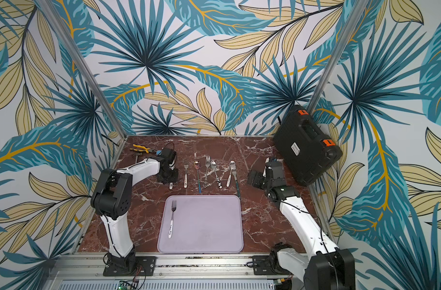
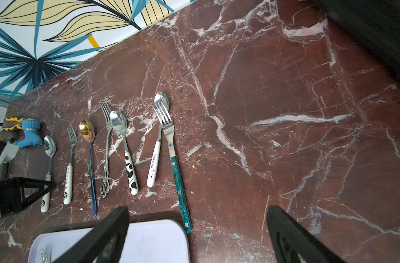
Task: Set the spoon and fork side by side
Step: Pick up the spoon from the center of the board.
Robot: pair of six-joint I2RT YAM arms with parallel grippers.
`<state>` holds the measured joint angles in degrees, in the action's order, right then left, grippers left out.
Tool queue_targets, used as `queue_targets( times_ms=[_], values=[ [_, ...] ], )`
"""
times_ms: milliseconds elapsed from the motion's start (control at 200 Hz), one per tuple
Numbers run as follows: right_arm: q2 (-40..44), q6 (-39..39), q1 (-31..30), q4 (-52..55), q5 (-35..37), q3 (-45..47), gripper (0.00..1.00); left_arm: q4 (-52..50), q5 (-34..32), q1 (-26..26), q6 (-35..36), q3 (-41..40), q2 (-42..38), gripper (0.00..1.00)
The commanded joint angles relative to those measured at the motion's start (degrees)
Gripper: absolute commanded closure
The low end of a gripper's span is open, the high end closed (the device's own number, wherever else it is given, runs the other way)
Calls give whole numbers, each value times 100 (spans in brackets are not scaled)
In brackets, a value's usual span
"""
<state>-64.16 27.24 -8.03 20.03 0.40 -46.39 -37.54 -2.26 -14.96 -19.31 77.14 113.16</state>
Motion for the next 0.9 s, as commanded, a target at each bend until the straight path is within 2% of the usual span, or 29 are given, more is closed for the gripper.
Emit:
queue_targets(
  times_ms=[0, 401, 561, 896],
  values=[
    [150, 9, -9, 212, 51, -28, 0, -85, 207, 46, 83, 103, 214, 71],
    [157, 28, -10, 179, 56, 2, 0, -386, 180, 46, 333, 325, 238, 100],
    [144, 23, -6, 186, 65, 3, 1, -430, 216, 46, 332, 277, -52, 100],
    [117, 46, -5, 207, 73, 9, 0, -463, 262, -173, 226, -177, -1204, 100]
  ],
)
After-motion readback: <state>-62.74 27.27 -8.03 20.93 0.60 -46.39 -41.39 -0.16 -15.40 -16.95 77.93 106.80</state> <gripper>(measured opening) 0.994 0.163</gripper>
